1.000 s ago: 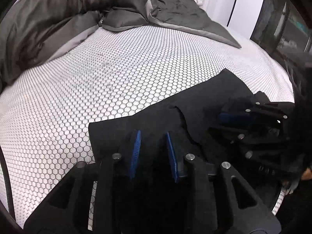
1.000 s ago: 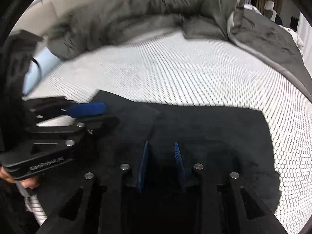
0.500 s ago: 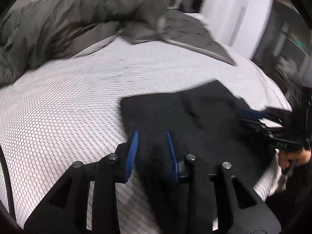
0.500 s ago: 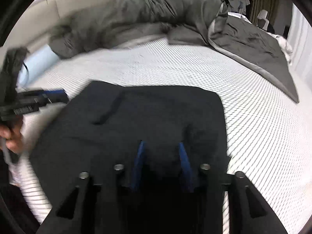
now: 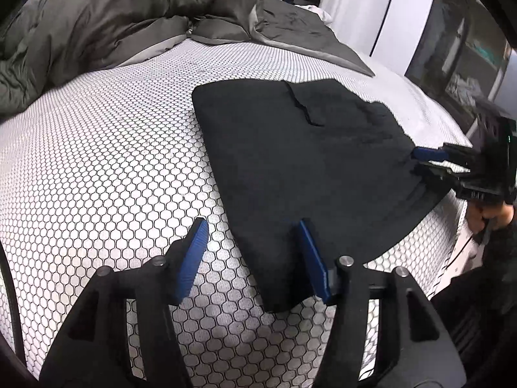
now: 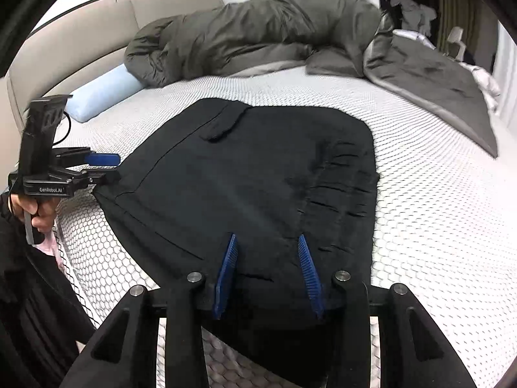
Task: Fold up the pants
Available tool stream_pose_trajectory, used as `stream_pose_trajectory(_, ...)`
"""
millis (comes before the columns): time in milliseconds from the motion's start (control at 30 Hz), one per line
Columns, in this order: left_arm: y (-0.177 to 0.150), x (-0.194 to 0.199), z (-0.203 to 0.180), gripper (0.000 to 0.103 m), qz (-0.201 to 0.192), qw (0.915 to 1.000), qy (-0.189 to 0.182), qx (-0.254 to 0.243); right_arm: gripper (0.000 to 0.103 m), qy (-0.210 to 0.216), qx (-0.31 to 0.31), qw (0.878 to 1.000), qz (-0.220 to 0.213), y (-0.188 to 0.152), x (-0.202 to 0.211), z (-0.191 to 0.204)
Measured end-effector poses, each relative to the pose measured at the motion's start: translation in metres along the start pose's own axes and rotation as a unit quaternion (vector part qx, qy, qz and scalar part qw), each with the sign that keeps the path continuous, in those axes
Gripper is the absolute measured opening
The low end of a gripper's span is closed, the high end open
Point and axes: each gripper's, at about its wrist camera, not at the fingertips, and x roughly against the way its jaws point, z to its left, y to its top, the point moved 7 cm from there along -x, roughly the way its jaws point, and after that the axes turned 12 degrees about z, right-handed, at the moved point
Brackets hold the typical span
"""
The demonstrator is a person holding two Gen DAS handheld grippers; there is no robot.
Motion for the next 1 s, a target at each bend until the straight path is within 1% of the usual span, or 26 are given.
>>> stream_pose_trajectory(33,0.004,0.0,0.002,0.054,-0.003,1.0,-0.003,0.004,0.045,0.002,-0.005,1.0,-0.005,0.002,0.004,-0.003)
stream_pose_trajectory(67,0.006,0.001,0.006,0.054,-0.005,0.9999,-0.007,0.011,0.052,0.008,-0.017,1.0,-0.01,0.004,0.008,-0.009)
stream_pose_trajectory(100,0.007,0.001,0.01,0.054,-0.004,0.9997,-0.014,0.022,0.069,0.013,-0.042,0.999,-0.016,0.005,0.012,-0.019)
stream_pose_trajectory(133,0.008,0.0,0.014,0.054,-0.002,0.9992,-0.024,0.032,0.077,0.012,-0.071,0.997,-0.024,0.003,0.016,-0.033)
stream_pose_trajectory(167,0.008,-0.001,0.017,0.054,-0.001,0.9987,-0.03,0.041,0.081,0.012,-0.106,0.994,-0.03,0.003,0.018,-0.048)
stream_pose_trajectory(200,0.008,-0.004,0.02,0.054,0.005,0.9977,-0.042,0.054,0.081,0.019,-0.133,0.991,-0.028,0.001,0.017,-0.06)
stream_pose_trajectory(233,0.01,-0.007,0.021,0.05,0.01,0.9966,-0.052,0.064,0.081,0.032,-0.161,0.986,-0.022,-0.002,0.014,-0.071)
stream_pose_trajectory(267,0.011,-0.01,0.023,0.046,0.013,0.9944,-0.072,0.076,0.081,0.048,-0.187,0.981,-0.013,-0.005,0.008,-0.08)
stream_pose_trajectory(300,0.011,-0.011,0.021,0.037,0.015,0.9926,-0.089,0.081,0.08,0.077,-0.213,0.974,0.001,-0.008,0.0,-0.086)
stream_pose_trajectory(333,0.013,-0.013,0.02,0.035,0.016,0.9918,-0.096,0.083,0.08,0.102,-0.227,0.968,0.011,-0.009,-0.006,-0.089)
stream_pose_trajectory(367,0.018,-0.018,0.016,0.035,0.016,0.992,-0.094,0.083,0.078,0.123,-0.235,0.964,0.019,-0.009,-0.014,-0.09)
stream_pose_trajectory(400,0.023,-0.02,0.015,0.031,0.017,0.993,-0.088,0.077,0.075,0.126,-0.236,0.963,0.022,-0.006,-0.019,-0.091)
stream_pose_trajectory(433,0.027,-0.021,0.015,0.029,0.016,0.9939,-0.08,0.075,0.074,0.128,-0.238,0.963,0.024,-0.002,-0.025,-0.092)
stream_pose_trajectory(467,0.03,-0.022,0.013,0.028,0.015,0.9943,-0.077,0.072,0.066,0.132,-0.24,0.962,0.024,0.004,-0.03,-0.093)
stream_pose_trajectory(500,0.036,-0.021,0.012,0.028,0.012,0.9949,-0.076,0.065,0.049,0.138,-0.242,0.96,0.022,0.011,-0.033,-0.093)
stream_pose_trajectory(533,0.041,-0.022,0.013,0.028,0.009,0.9954,-0.072,0.063,0.047,0.139,-0.252,0.957,0.024,0.02,-0.04,-0.094)
stream_pose_trajectory(600,0.057,-0.029,0.018,0.028,0.005,0.9957,-0.061,0.069,0.035,0.138,-0.26,0.956,0.015,0.031,-0.046,-0.095)
stream_pose_trajectory(633,0.063,-0.032,0.023,0.028,0.002,0.9958,-0.053,0.075,0.035,0.137,-0.264,0.955,0.008,0.039,-0.049,-0.096)
stream_pose_trajectory(667,0.068,-0.037,0.029,0.028,0.003,0.9952,-0.047,0.085,0.034,0.128,-0.263,0.956,0.002,0.049,-0.052,-0.097)
stream_pose_trajectory(767,0.072,-0.041,0.042,0.028,0.005,0.9911,-0.055,0.121,0.034,0.102,-0.25,0.963,0.001,0.067,-0.06,-0.099)
stream_pose_trajectory(833,0.069,-0.039,0.041,0.028,0.001,0.9925,-0.044,0.114,0.035,0.084,-0.239,0.967,0.003,0.07,-0.061,-0.098)
stream_pose_trajectory(867,0.068,-0.038,0.041,0.029,-0.002,0.9934,-0.036,0.109,0.04,0.078,-0.235,0.969,0.005,0.069,-0.06,-0.099)
stream_pose_trajectory(900,0.068,-0.037,0.039,0.032,-0.007,0.9948,-0.014,0.1,0.051,0.066,-0.23,0.971,0.012,0.068,-0.058,-0.099)
stream_pose_trajectory(933,0.068,-0.036,0.037,0.036,-0.012,0.996,0.013,0.087,0.054,0.057,-0.227,0.972,0.016,0.068,-0.057,-0.099)
stream_pose_trajectory(1000,0.066,-0.031,0.033,0.041,-0.022,0.9964,0.047,0.066,0.061,0.053,-0.221,0.974,0.01,0.064,-0.044,-0.098)
